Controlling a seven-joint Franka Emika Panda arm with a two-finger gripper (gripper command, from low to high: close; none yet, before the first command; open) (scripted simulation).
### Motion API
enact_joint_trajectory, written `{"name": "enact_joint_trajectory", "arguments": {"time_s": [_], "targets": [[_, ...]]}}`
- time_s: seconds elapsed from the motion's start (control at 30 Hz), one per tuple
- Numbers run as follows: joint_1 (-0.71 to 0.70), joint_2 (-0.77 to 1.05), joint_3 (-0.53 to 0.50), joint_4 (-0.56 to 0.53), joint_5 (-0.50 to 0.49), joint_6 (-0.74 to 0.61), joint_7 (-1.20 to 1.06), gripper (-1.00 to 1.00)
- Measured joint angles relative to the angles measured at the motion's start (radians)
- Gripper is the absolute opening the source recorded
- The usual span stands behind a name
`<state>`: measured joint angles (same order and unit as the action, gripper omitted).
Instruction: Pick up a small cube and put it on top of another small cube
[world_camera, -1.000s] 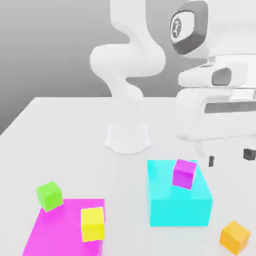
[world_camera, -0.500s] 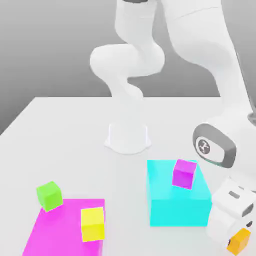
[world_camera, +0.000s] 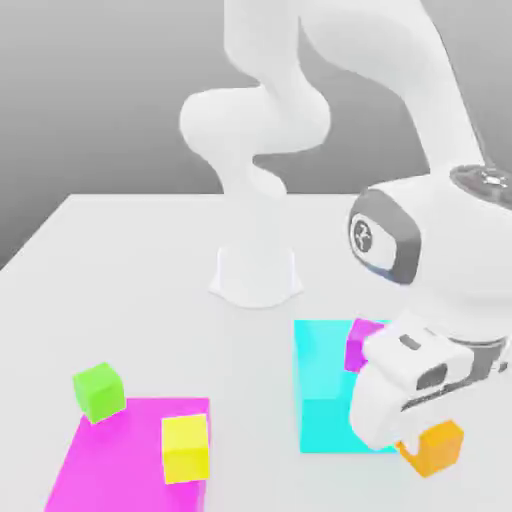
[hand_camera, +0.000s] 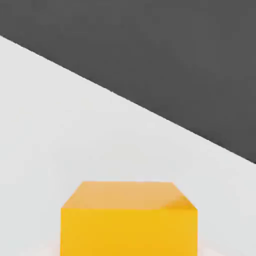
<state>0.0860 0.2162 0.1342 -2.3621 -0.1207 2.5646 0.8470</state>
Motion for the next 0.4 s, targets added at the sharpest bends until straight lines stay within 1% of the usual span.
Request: {"name": "enact_joint_trajectory", "arguments": {"time_s": [0.1, 0.17, 0.2, 0.27, 0.3, 0.4], "targets": [[-0.075, -0.089, -0.068, -0.037, 0.053, -0.046, 0.026, -1.0], [-0.169, -0.142, -0.113, -0.061, 0.09, -0.071, 0.045, -1.0], [-0.218, -0.146, -0.137, -0.07, 0.109, -0.064, 0.059, -1.0], [-0.233, -0.104, -0.144, -0.085, 0.123, -0.005, 0.071, -1.0], [-0.234, -0.081, -0.145, -0.09, 0.125, 0.023, 0.073, 1.0], [-0.234, -0.081, -0.145, -0.09, 0.125, 0.023, 0.073, 1.0]]}}
